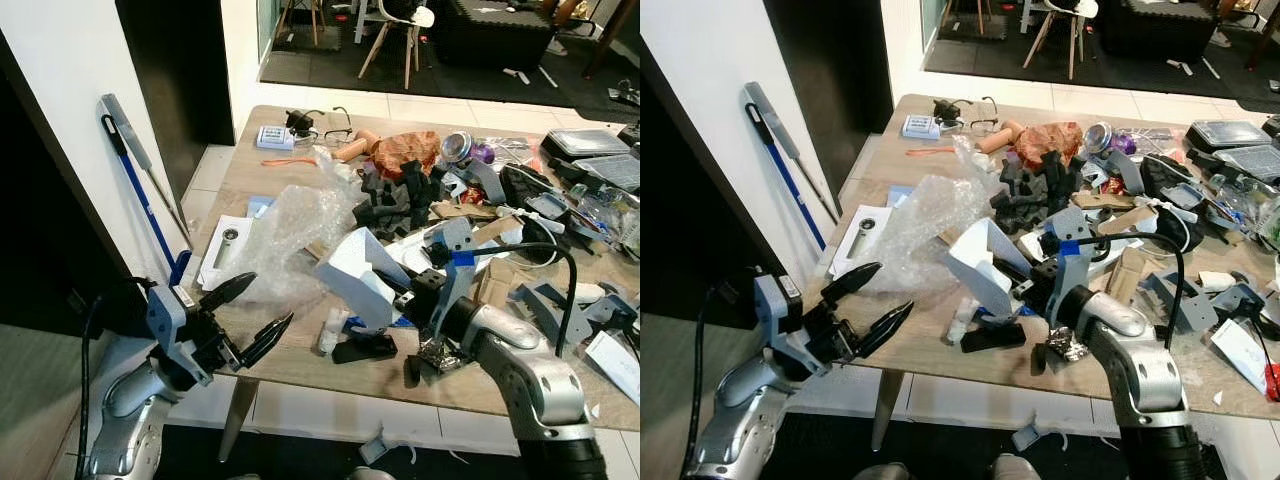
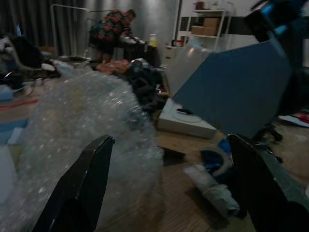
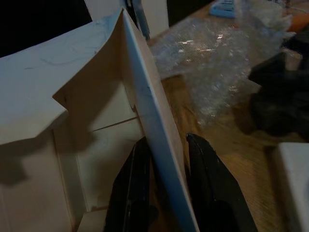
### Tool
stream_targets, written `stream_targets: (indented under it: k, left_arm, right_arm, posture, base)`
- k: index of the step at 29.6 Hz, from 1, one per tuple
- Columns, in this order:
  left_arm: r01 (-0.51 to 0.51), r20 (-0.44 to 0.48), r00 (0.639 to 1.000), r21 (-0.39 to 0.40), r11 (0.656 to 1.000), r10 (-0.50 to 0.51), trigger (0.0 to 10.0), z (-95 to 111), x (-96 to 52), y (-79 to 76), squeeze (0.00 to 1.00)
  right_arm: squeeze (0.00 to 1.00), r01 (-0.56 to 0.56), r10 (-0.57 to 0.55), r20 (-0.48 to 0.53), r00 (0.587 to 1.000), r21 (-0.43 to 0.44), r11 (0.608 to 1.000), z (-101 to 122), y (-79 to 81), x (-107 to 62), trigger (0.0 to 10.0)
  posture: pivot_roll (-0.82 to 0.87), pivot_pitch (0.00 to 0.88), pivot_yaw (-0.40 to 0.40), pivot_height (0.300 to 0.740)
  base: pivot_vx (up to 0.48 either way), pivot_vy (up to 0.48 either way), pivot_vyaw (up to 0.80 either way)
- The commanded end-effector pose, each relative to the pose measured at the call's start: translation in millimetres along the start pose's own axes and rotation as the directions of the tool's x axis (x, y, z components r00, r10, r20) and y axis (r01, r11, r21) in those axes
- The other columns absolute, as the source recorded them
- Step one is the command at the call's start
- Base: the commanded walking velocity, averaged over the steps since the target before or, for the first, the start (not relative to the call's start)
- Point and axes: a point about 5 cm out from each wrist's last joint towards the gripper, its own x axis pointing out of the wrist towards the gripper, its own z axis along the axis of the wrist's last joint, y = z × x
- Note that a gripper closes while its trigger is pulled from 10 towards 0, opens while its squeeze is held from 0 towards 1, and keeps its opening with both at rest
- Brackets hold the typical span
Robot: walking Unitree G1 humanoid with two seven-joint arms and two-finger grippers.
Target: Picking trash to rubbish bin
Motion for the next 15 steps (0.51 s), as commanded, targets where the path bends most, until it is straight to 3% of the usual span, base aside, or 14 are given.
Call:
stream_targets:
  k: [1, 15]
  left_arm:
    - [-0.017, 0.006, 1.000, -0.007, 1.000, 0.017, 10.0, -2.1, 0.1, 1.1, 0.00]
    - [-0.097, -0.001, 0.995, -0.050, 0.994, 0.097, 10.0, -9.2, -2.0, 6.3, 0.00]
  right_arm:
    - [0.00, 0.011, -0.011, 0.035, 0.999, -0.005, 1.000, 3.6, 0.2, -3.1, 10.0]
    - [0.00, 0.013, -0.018, 0.107, 0.994, 0.044, 0.999, 1.9, -1.0, -3.5, 10.0]
  posture:
    - [-0.03, 0.000, -0.030, 0.740]
    - [-0.03, 0.000, -0.040, 0.740]
  base:
    - [0.000, 0.000, 0.00]
    - [-0.018, 0.000, 0.00]
